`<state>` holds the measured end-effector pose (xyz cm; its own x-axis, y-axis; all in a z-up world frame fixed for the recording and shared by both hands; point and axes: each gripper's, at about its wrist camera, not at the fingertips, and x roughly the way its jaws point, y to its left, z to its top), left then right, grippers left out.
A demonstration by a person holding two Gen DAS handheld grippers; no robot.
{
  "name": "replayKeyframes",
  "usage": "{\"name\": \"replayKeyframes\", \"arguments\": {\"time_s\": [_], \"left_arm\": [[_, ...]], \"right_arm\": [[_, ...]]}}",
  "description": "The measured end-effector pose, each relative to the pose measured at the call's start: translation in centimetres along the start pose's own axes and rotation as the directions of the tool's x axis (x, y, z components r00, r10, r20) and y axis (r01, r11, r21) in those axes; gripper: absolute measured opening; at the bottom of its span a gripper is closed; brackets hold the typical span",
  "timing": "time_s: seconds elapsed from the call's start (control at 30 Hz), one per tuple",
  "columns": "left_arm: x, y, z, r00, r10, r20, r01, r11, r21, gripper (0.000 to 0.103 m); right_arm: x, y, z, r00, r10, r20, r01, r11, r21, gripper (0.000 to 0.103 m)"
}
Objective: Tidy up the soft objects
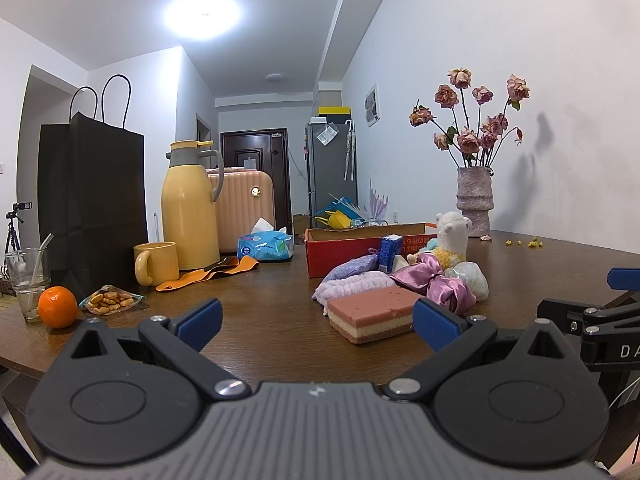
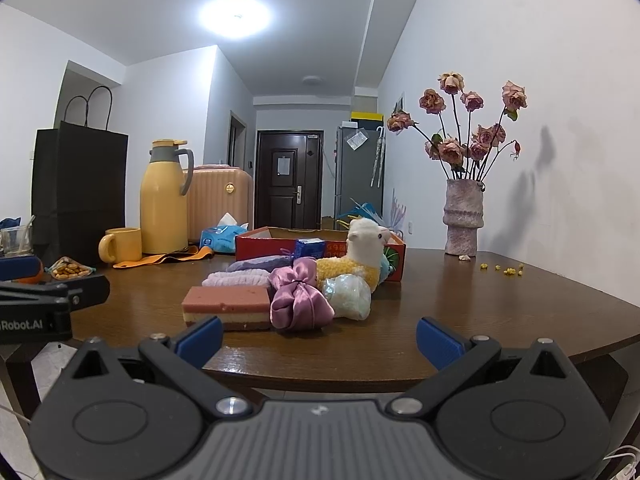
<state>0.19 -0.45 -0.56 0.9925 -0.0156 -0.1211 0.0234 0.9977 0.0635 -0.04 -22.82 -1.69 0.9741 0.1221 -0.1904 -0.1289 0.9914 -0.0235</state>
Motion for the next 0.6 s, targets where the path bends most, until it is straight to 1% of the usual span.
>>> {"name": "replayKeyframes", "arguments": {"time_s": [0.6], "left_arm": [[-0.06,-0.08,-0.10,1.000,0.002,0.000,-0.002,1.000,0.004,0.103]], "right_arm": [[0.34,-0.37,0.12,1.000,0.001,0.001,-0.001,1.000,0.012,0.103]]}}
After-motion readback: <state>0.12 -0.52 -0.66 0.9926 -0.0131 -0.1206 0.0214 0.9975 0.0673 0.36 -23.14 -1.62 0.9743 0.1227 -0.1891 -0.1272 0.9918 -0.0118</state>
